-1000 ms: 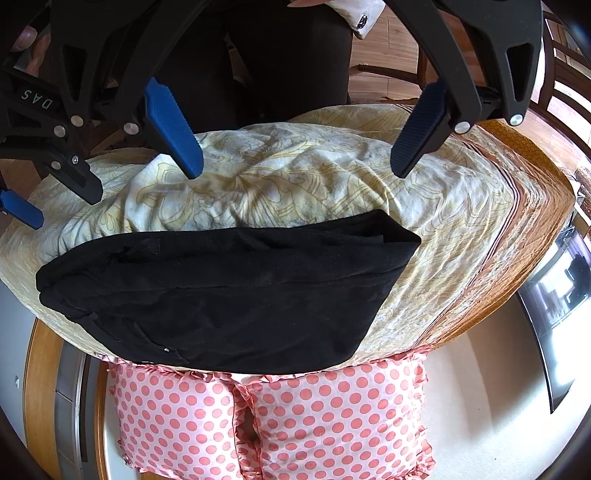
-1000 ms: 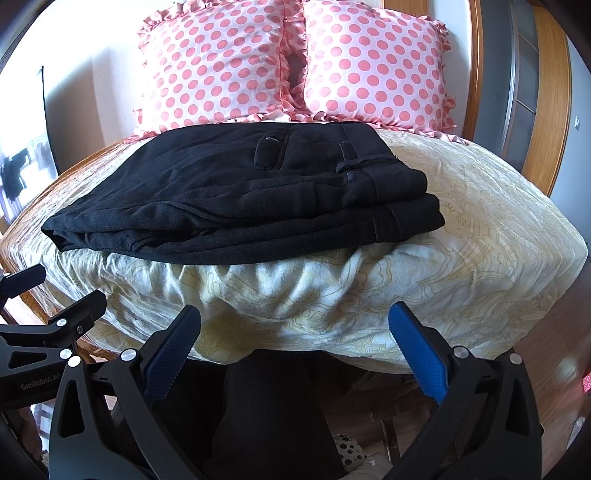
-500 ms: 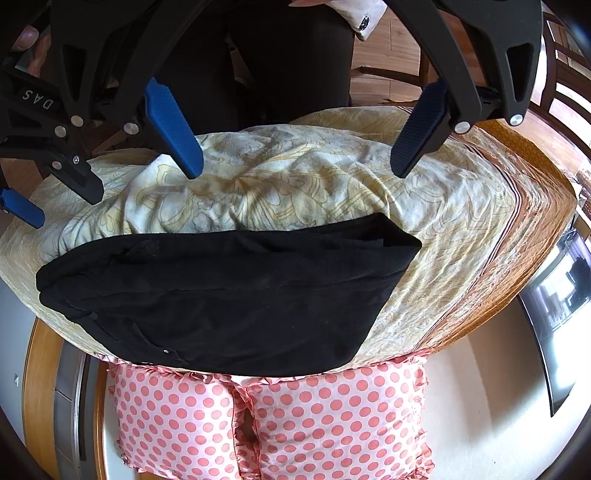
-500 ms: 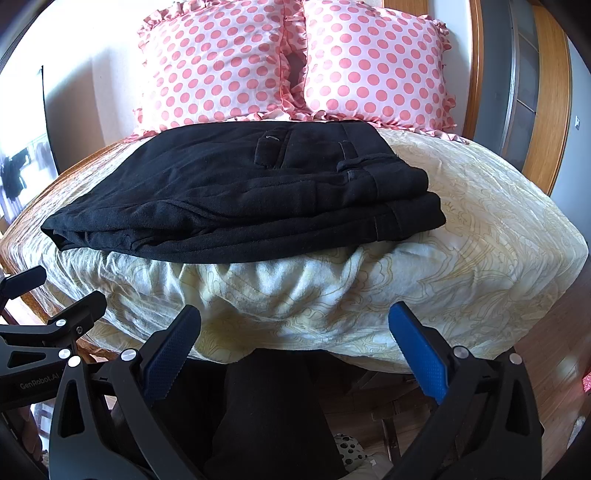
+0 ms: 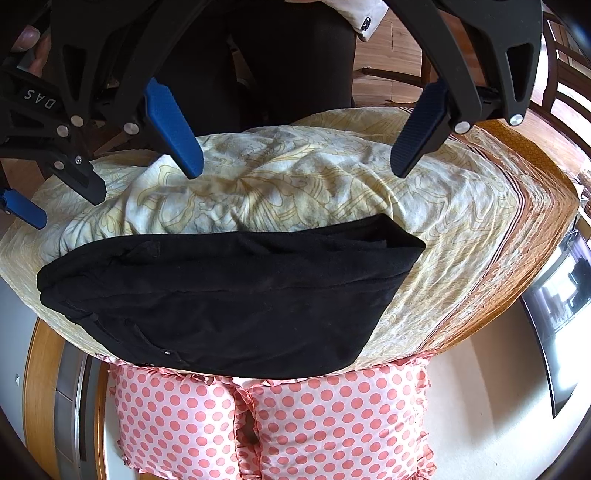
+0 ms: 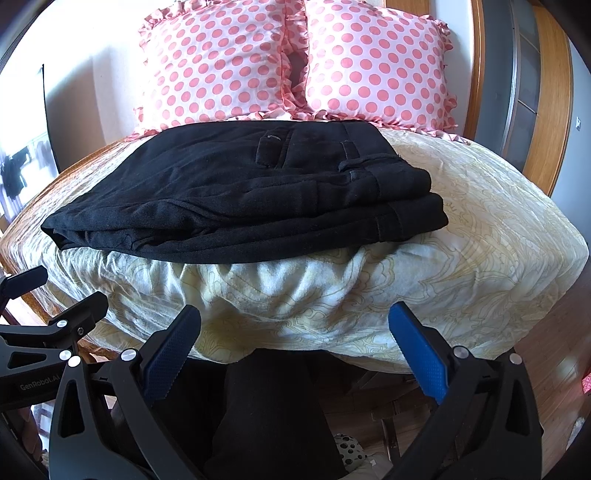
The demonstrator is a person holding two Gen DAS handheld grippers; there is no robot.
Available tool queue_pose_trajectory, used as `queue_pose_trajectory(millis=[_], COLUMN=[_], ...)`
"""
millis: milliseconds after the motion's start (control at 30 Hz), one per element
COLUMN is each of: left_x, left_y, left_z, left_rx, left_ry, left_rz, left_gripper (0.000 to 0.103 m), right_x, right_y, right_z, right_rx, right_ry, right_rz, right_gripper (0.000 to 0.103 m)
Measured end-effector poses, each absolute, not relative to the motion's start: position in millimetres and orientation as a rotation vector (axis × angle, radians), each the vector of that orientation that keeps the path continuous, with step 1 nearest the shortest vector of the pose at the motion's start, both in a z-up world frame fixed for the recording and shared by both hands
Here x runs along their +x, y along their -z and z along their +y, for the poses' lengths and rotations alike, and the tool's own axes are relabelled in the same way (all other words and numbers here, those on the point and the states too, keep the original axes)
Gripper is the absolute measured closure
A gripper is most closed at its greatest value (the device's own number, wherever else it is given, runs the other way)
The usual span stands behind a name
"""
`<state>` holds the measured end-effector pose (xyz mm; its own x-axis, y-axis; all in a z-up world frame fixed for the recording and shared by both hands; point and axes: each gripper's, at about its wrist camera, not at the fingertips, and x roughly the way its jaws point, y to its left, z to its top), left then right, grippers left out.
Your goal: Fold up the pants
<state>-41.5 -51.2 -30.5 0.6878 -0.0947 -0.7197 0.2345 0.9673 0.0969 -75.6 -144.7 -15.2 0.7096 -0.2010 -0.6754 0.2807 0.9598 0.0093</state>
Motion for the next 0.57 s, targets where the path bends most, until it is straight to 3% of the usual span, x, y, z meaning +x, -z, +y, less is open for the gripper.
queue_pose_trajectory(millis=[567], left_x=[-38.1], left_y=[29.9], left_z=[-48.2], left_rx=[0.191], left_ry=[0.195], left_rz=[0.796], left_gripper=[0.002], right_x=[-75.4], right_y=[19.0], right_z=[-145.4], right_rx=[0.115], right_ry=[0.266], right_rz=[0.742], right_gripper=[0.001])
